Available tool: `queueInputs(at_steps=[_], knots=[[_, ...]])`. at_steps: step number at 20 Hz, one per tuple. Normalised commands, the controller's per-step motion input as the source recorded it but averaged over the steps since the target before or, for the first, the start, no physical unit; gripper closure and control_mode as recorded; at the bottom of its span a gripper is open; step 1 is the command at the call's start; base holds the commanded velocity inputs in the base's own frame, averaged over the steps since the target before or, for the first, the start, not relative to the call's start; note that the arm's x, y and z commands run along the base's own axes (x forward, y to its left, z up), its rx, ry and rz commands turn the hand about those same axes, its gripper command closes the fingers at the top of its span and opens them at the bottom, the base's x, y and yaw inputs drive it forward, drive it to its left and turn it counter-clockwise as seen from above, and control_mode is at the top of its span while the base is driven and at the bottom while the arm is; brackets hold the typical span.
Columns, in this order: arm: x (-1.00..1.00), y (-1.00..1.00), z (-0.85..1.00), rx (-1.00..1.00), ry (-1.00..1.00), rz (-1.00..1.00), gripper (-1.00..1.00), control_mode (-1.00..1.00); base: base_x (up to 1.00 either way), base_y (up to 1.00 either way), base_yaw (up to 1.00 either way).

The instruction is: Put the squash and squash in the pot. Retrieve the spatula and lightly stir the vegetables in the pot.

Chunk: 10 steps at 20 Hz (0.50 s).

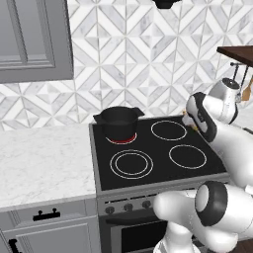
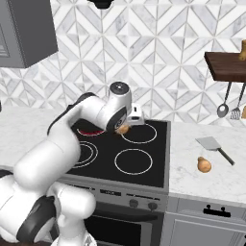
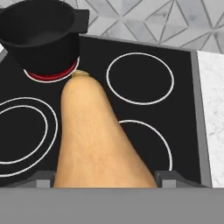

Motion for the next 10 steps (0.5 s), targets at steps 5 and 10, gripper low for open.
queueInputs(at_steps=[5, 10], knots=[[0.25, 1.0, 0.58, 0.0, -0.13, 0.12, 1.0, -1.0, 0.0, 0.0, 0.0], [0.47, 1.0, 0.47, 0.0, -0.11, 0.09, 1.0, -1.0, 0.0, 0.0, 0.0]])
